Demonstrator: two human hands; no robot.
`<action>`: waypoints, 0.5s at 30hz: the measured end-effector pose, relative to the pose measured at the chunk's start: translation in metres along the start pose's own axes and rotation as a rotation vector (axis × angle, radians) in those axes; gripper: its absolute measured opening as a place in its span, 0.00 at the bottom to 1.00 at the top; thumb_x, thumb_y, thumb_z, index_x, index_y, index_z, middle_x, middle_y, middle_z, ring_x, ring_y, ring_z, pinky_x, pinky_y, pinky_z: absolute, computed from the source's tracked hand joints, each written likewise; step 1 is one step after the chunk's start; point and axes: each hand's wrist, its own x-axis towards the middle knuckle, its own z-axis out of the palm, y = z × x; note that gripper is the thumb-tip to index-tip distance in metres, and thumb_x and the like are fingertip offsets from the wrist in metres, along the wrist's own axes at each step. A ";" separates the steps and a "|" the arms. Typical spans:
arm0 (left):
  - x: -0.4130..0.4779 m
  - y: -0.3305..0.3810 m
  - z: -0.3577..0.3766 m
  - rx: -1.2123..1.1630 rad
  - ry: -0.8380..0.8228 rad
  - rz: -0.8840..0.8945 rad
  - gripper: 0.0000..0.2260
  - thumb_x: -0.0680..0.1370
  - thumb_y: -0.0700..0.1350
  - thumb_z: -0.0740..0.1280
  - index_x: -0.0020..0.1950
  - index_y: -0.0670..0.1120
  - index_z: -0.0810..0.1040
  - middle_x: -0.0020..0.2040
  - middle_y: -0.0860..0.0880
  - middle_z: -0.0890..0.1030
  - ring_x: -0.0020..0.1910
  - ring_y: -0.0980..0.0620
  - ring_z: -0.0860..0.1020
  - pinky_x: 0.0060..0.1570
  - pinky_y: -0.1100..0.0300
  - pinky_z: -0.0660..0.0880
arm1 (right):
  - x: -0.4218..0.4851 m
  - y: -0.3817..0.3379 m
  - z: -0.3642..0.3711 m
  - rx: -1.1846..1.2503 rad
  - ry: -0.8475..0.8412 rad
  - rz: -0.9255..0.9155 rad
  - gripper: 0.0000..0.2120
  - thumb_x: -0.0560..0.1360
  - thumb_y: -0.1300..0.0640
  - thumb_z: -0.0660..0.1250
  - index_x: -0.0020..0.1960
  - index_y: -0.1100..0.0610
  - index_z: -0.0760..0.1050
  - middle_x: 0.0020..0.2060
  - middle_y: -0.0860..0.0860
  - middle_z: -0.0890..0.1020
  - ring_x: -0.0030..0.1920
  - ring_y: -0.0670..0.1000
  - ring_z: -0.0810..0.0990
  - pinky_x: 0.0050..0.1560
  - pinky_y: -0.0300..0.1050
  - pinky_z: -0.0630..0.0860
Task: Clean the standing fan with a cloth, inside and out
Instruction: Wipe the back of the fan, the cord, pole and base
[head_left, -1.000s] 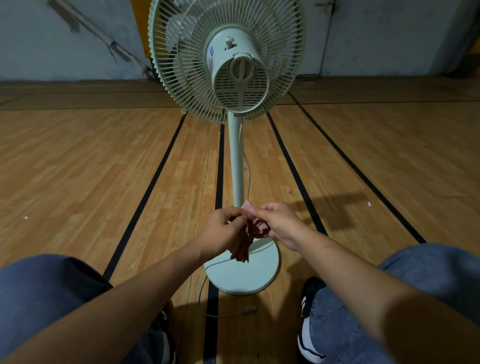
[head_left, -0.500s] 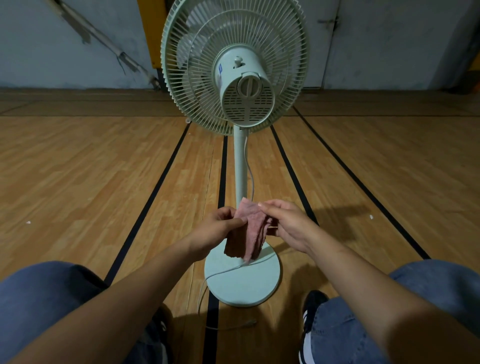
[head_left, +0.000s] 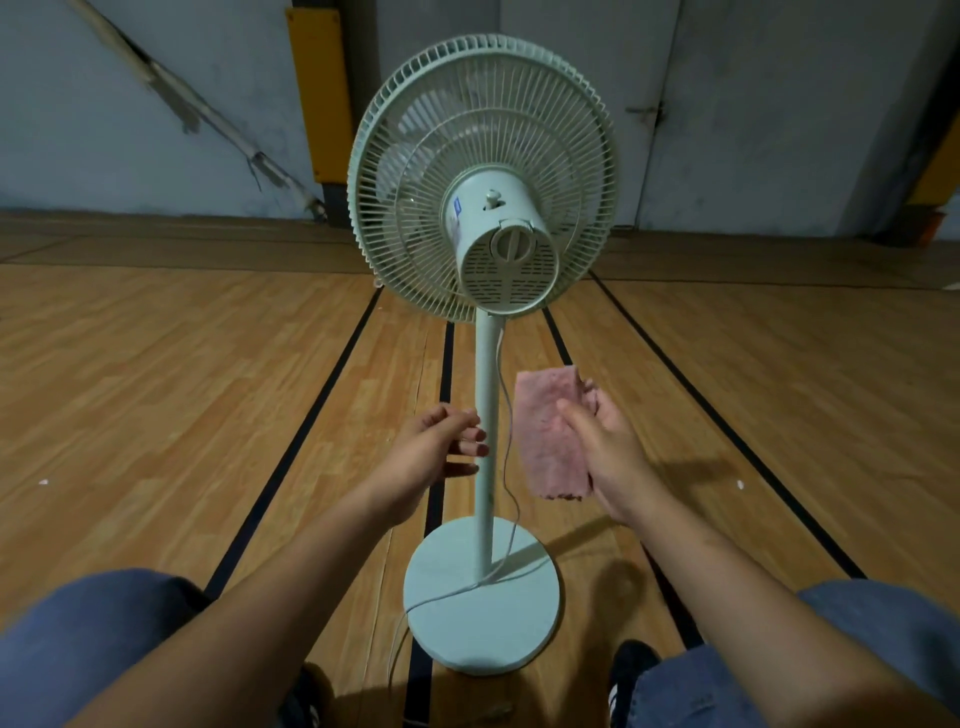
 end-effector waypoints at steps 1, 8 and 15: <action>0.003 0.008 -0.003 -0.013 0.035 0.035 0.10 0.88 0.47 0.65 0.63 0.41 0.77 0.46 0.45 0.81 0.44 0.49 0.82 0.51 0.51 0.79 | 0.005 -0.012 0.000 -0.023 0.053 -0.029 0.07 0.85 0.49 0.66 0.62 0.47 0.77 0.58 0.50 0.86 0.59 0.51 0.86 0.57 0.56 0.85; 0.029 0.076 -0.005 -0.218 0.055 0.070 0.14 0.87 0.55 0.64 0.61 0.44 0.75 0.47 0.47 0.82 0.47 0.48 0.85 0.52 0.51 0.80 | 0.048 -0.110 0.000 -0.102 0.353 -0.268 0.16 0.83 0.48 0.69 0.67 0.52 0.71 0.63 0.50 0.81 0.62 0.51 0.83 0.65 0.59 0.81; 0.053 0.134 0.010 -0.369 -0.021 -0.012 0.35 0.78 0.69 0.71 0.68 0.40 0.76 0.45 0.42 0.82 0.44 0.44 0.81 0.53 0.51 0.83 | 0.100 -0.202 0.041 -0.614 0.306 -0.618 0.15 0.84 0.57 0.66 0.71 0.53 0.77 0.63 0.53 0.73 0.58 0.47 0.77 0.57 0.30 0.74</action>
